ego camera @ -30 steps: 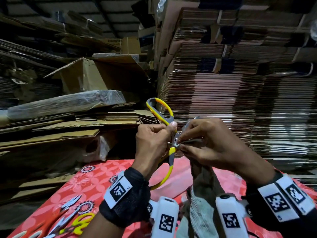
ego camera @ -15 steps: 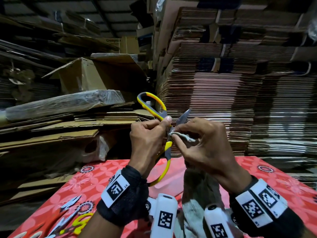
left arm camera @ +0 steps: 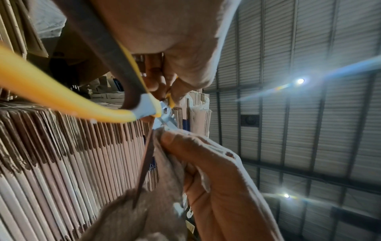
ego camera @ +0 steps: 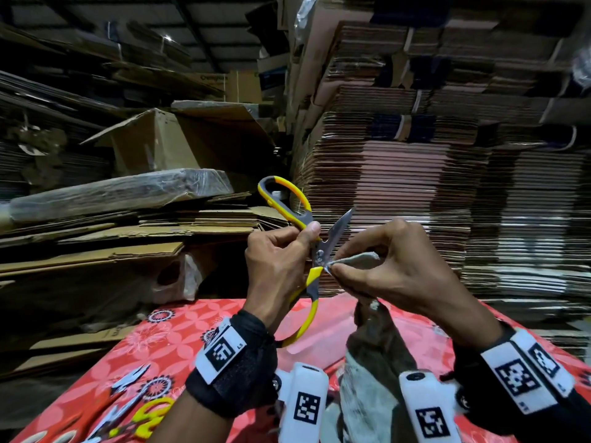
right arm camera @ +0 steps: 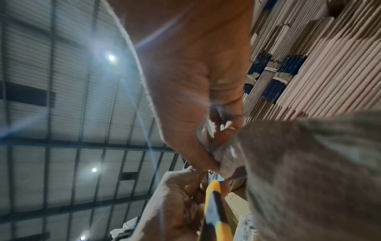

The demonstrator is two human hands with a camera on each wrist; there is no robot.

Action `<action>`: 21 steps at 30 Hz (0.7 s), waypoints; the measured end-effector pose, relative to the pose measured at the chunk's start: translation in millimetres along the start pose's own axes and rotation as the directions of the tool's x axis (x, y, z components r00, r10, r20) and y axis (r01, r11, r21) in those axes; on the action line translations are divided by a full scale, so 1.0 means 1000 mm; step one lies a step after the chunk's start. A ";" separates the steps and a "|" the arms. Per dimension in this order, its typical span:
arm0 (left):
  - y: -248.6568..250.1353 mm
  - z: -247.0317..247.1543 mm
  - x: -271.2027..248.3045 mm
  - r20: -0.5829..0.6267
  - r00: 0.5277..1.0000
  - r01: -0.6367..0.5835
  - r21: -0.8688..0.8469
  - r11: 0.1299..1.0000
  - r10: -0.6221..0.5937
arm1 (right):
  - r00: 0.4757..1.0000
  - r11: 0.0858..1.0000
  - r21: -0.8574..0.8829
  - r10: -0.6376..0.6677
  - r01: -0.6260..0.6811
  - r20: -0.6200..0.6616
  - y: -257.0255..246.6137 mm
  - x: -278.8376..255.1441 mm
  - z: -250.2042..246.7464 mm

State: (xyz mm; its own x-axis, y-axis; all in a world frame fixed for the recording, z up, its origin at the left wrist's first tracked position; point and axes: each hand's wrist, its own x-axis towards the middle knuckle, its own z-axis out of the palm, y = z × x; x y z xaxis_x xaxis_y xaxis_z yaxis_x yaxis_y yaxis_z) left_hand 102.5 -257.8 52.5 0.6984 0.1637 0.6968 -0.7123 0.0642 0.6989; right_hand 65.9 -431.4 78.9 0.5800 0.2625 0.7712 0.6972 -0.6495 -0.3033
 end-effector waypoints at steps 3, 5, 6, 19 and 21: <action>0.003 0.003 -0.003 0.025 1.000 0.011 -0.038 0.999 -0.010 | 0.993 0.996 0.063 -0.048 0.055 -0.109 -0.002 -0.001 0.007; 0.003 0.003 -0.003 0.032 0.999 0.011 -0.040 0.999 -0.010 | 0.989 0.994 0.075 -0.064 0.075 -0.132 0.000 -0.002 0.013; 0.003 0.003 -0.003 0.026 1.000 0.016 -0.042 0.999 -0.015 | 0.991 0.994 0.081 -0.068 0.078 -0.116 0.001 -0.002 0.014; -0.002 0.001 0.005 -0.077 0.971 0.211 -0.158 0.965 -0.225 | 1.000 0.983 0.184 0.026 -0.029 0.014 0.018 0.006 -0.022; -0.004 -0.003 0.011 -0.071 0.950 0.287 -0.187 0.940 -0.304 | 0.998 0.972 0.228 0.051 -0.054 0.020 0.020 0.006 -0.028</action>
State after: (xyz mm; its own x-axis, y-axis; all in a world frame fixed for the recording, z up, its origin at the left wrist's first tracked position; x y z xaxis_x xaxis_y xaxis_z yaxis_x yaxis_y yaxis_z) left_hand 113.4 -253.4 56.8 0.8752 0.2061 0.4377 -0.4819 0.2911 0.8265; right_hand 71.9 -462.7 92.8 0.6233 0.2430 0.7432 0.7423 -0.4829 -0.4646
